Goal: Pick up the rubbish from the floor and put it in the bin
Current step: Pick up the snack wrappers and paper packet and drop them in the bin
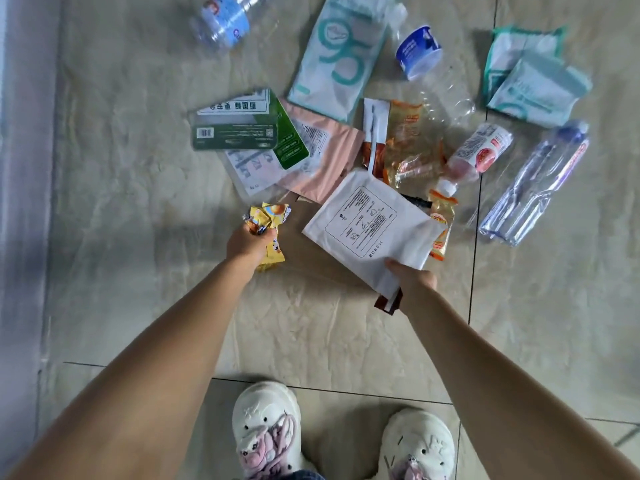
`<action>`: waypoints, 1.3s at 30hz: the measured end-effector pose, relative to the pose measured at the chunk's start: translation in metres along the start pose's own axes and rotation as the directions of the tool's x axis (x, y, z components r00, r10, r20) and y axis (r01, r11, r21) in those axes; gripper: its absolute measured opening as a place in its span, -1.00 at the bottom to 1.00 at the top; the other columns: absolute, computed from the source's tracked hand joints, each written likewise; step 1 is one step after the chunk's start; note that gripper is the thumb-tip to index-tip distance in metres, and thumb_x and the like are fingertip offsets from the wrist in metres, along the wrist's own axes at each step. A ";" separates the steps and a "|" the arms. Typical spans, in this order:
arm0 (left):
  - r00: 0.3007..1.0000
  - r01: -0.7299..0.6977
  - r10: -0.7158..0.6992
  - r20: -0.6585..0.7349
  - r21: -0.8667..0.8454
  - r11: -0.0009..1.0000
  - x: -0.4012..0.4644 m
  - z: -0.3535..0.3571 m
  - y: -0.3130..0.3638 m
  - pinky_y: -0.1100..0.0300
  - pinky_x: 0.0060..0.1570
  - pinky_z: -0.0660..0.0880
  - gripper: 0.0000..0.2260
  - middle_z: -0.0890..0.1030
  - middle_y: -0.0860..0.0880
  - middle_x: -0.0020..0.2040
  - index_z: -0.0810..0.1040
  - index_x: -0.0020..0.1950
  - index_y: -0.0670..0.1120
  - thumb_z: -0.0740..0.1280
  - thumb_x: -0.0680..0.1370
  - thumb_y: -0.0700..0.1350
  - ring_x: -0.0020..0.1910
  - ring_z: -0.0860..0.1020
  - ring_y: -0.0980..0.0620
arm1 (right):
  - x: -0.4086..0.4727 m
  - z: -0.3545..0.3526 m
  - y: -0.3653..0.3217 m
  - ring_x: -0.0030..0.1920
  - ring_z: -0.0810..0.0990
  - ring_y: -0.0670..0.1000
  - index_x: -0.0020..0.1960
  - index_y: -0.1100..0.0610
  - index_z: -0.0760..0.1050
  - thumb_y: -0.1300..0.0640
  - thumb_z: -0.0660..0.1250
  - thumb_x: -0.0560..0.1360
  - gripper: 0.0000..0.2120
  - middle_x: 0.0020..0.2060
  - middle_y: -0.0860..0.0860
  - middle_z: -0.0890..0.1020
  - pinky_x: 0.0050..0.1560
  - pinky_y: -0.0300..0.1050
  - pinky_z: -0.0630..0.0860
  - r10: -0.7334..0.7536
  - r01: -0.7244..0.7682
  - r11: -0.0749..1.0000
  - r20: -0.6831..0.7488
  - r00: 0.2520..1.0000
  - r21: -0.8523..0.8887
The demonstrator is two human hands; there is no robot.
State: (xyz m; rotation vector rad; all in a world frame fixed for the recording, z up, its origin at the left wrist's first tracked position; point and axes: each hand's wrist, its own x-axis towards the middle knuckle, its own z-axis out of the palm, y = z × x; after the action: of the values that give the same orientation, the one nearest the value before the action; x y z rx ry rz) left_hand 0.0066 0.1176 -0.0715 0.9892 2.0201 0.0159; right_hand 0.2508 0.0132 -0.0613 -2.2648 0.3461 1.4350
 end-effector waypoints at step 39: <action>0.927 -0.372 0.332 -0.174 -0.329 0.868 -0.169 -0.288 0.433 0.03 -0.13 0.65 -0.83 0.68 -0.21 -0.02 0.58 0.03 -0.21 0.36 0.50 -0.16 -0.15 0.65 -0.17 | -0.326 -0.162 -0.389 -0.28 0.55 0.09 0.28 0.34 0.41 0.29 0.32 0.50 -0.63 -0.14 0.15 0.58 -0.31 -0.08 0.49 -0.432 0.348 0.823 0.097 0.897 0.450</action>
State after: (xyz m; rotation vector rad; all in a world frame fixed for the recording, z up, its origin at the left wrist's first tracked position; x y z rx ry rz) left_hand 0.1330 0.4006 0.3788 1.1215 1.8170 0.6298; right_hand 0.4054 0.2675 0.3800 -1.7033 0.1001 1.2094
